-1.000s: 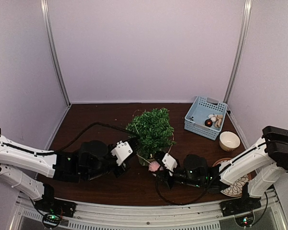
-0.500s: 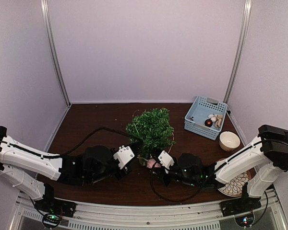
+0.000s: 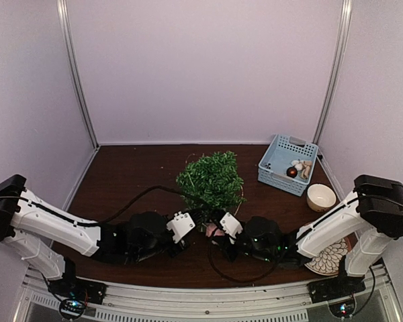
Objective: Decorate the small christmas tree
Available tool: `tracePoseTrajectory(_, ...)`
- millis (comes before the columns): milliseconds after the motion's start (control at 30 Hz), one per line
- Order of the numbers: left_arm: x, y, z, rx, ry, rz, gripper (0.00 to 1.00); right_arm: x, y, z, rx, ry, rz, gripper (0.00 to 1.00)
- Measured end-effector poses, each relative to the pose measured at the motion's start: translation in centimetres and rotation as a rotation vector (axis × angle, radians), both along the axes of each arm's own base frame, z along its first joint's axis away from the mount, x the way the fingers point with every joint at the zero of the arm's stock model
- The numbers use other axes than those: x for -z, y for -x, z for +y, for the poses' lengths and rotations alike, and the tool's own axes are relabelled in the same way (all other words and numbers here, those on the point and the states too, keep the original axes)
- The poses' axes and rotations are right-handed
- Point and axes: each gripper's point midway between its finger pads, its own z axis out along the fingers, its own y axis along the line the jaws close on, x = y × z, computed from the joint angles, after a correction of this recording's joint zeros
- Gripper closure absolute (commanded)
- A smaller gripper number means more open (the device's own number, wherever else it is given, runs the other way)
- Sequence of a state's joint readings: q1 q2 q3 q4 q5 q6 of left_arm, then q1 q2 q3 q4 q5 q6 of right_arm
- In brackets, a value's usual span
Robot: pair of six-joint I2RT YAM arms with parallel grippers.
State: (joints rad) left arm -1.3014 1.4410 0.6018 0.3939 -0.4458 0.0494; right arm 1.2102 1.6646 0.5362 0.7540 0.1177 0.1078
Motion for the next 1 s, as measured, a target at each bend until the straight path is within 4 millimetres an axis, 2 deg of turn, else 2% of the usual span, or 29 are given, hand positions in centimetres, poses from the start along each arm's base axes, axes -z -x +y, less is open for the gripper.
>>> tracePoseTrajectory(267,1.7,0.3,-0.8,0.026,0.013,0.021,1.0,0.0,-0.7,0.0,0.019,-0.023,0.005,0.95)
tracePoseTrajectory(533,2.7,0.4,-1.2,0.031,0.017,0.03,1.0,0.8,-1.1,-0.1,0.031,-0.021,0.022,0.95)
tracePoseTrajectory(1000,1.9,1.3,-2.3,0.101,0.065,0.049,1.0,0.2,-1.6,0.0,0.039,-0.057,0.021,0.95)
